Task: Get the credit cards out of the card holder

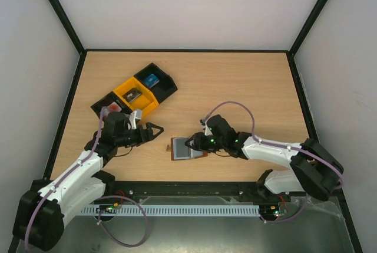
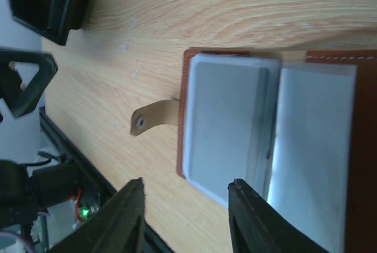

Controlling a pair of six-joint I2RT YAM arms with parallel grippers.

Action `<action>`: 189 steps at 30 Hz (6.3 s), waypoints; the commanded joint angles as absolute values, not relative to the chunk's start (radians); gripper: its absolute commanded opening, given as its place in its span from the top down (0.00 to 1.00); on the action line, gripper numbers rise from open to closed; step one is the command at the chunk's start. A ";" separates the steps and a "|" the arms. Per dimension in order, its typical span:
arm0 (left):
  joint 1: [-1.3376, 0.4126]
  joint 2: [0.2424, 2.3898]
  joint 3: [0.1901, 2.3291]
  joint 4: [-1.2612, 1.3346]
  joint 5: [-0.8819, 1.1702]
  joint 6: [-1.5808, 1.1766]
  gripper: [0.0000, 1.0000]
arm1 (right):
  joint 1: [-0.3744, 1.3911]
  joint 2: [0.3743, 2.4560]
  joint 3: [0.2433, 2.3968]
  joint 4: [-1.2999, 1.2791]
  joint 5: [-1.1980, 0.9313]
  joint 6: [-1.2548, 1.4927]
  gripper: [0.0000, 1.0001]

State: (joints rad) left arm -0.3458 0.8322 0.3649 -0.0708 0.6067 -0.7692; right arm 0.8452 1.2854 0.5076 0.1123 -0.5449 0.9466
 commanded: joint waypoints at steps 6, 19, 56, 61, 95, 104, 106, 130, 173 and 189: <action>-0.484 0.890 0.280 0.166 0.629 -0.926 0.22 | 0.855 1.418 0.569 0.115 -0.467 0.906 0.62; -0.586 0.962 0.234 0.301 0.555 -1.000 0.28 | 0.870 1.530 0.545 0.146 -0.442 0.900 0.74; -0.678 1.418 0.270 0.657 0.475 -1.048 0.67 | 0.874 1.461 0.379 0.281 -0.459 0.946 0.92; -0.678 1.412 0.272 0.623 0.468 -1.050 0.68 | 0.874 1.446 0.381 0.289 -0.477 0.959 0.90; -0.713 1.349 0.225 0.618 0.510 -1.101 0.58 | 0.877 1.480 0.419 0.243 -0.431 0.925 0.88; -0.710 1.323 0.165 0.746 0.542 -1.149 0.51 | 0.876 1.431 0.417 0.215 -0.424 0.938 0.87; -0.710 1.308 0.160 0.717 0.529 -1.142 0.50 | 0.877 1.371 0.421 0.227 -0.441 0.987 0.85; -0.712 1.280 0.176 0.653 0.514 -1.115 0.47 | 0.926 1.485 0.455 0.211 -0.370 1.024 0.85; -0.720 1.312 0.233 0.658 0.518 -1.070 0.44 | 0.925 1.534 0.271 0.433 -0.343 1.006 0.98; -0.807 1.219 0.357 0.326 0.292 -1.013 0.37 | 0.926 1.524 0.265 0.439 -0.350 1.014 0.98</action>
